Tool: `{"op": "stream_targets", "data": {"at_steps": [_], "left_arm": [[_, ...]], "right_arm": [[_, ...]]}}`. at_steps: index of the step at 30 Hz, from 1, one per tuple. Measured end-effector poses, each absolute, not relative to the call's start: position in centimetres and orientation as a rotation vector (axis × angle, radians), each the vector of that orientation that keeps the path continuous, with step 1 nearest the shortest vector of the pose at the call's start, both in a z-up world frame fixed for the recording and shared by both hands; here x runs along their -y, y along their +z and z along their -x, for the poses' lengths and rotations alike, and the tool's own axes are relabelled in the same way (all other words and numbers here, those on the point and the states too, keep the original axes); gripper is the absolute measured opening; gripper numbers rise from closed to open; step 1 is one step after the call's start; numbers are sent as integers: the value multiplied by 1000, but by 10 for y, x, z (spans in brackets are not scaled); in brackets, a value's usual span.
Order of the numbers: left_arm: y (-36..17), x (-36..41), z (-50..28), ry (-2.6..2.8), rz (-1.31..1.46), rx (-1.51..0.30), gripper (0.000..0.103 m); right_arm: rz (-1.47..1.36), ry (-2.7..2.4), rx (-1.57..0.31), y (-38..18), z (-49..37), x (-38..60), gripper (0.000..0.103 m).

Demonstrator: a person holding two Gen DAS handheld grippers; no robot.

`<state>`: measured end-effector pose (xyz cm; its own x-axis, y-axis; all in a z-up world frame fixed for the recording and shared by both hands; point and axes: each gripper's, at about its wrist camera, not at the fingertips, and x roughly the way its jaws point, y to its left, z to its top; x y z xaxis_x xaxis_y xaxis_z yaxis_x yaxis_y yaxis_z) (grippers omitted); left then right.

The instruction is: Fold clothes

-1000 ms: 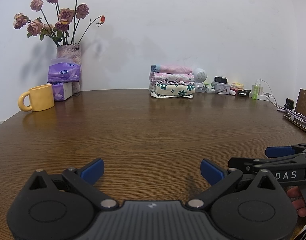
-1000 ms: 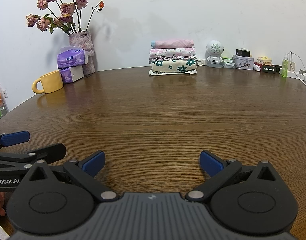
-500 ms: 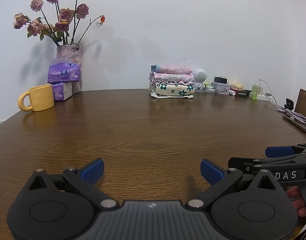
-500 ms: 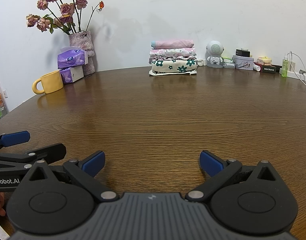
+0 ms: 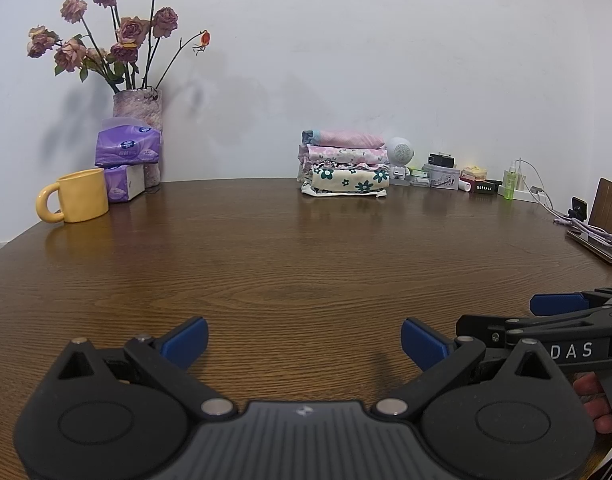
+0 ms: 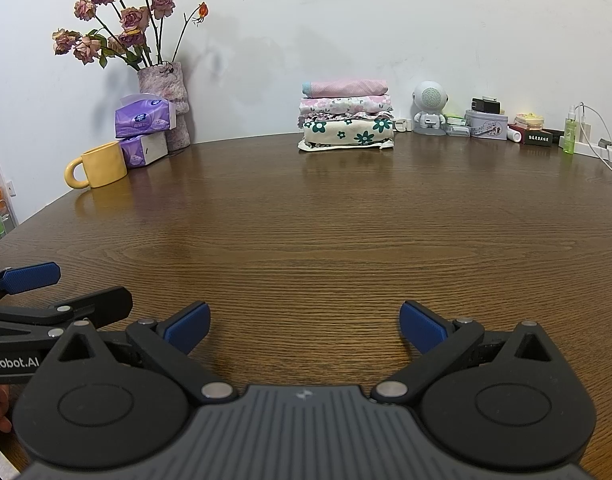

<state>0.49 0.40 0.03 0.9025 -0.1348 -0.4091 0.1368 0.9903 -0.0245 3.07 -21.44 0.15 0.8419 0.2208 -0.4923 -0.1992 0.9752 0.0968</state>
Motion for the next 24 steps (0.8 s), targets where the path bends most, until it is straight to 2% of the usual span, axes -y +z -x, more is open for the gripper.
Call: {"op": "stream_targets", "data": {"at_steps": [24], "left_arm": [[1,-3,-4,-143,-6,-422,103]], "right_arm": [[-42,224,-528,2,-32,216,103]]}}
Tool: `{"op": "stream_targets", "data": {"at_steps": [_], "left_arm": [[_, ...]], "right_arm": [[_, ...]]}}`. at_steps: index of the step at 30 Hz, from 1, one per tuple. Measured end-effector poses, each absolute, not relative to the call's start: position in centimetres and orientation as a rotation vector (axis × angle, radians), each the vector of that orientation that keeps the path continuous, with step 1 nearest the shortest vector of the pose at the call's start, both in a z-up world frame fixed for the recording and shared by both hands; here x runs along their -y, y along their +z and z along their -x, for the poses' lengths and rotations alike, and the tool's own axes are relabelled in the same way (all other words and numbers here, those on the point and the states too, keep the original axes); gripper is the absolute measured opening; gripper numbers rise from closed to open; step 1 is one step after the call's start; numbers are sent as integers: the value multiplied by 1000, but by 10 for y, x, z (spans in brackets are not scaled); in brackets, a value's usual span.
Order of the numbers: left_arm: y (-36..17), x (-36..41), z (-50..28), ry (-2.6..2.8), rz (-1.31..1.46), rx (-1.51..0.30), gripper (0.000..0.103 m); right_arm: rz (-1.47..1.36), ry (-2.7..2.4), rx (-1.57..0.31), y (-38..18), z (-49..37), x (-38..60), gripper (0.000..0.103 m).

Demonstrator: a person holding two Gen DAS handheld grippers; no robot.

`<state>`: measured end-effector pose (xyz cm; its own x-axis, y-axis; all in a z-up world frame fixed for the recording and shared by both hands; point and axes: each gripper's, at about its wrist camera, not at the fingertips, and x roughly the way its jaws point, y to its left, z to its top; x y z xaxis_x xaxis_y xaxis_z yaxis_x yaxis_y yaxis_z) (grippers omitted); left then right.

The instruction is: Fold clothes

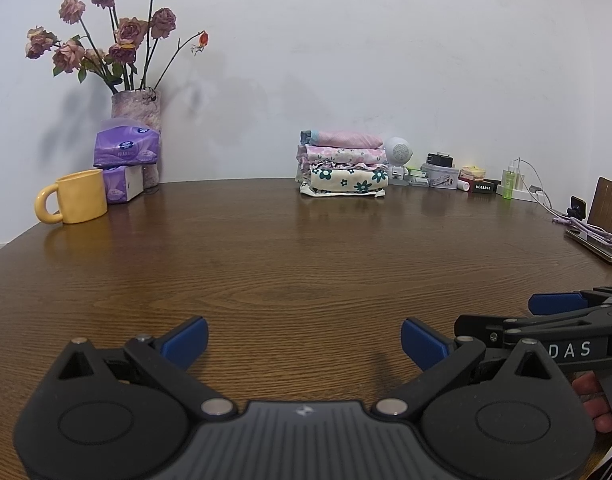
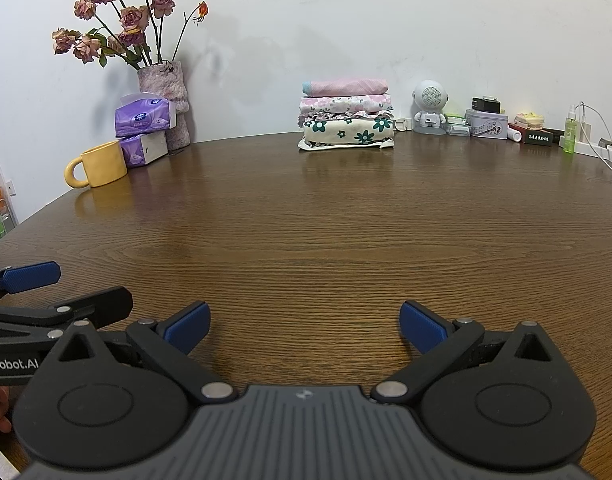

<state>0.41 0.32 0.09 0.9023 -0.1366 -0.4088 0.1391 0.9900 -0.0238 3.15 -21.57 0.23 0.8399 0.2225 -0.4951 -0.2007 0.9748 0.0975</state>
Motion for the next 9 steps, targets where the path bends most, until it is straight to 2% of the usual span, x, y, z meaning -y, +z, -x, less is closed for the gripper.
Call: {"op": "stream_targets", "data": {"at_steps": [9], "left_arm": [[0,-5,-4,-151,0,-421,103]], "right_arm": [[-45,227,-526,2,-31,217,103]]}}
